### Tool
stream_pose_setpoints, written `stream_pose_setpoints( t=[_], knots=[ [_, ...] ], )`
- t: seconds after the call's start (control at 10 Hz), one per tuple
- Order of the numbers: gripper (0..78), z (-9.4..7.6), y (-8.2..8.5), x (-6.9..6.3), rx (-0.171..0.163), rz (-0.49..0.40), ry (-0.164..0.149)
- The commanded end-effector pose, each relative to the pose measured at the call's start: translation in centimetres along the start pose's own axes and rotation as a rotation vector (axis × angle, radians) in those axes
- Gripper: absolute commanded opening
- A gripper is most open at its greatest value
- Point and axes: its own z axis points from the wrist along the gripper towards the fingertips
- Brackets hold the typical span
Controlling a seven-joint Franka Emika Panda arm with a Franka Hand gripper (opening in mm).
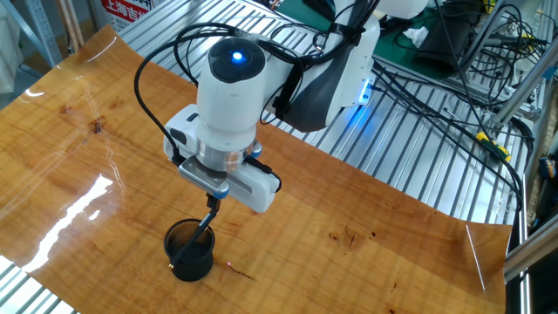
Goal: Put the pen into the pen holder
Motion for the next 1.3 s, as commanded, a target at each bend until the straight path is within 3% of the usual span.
stream_pose_setpoints(
  t=[0.1, 1.1, 1.2, 1.3],
  knots=[
    [0.0, 0.29, 0.02, 0.06, 0.0, 0.011, -0.011],
    [0.0, 0.11, 0.49, -0.04, -0.01, 0.016, -0.009],
    [77.5, 0.11, 0.49, -0.04, -0.01, 0.017, -0.009],
    [77.5, 0.11, 0.49, -0.04, -0.01, 0.017, -0.009]
  ],
)
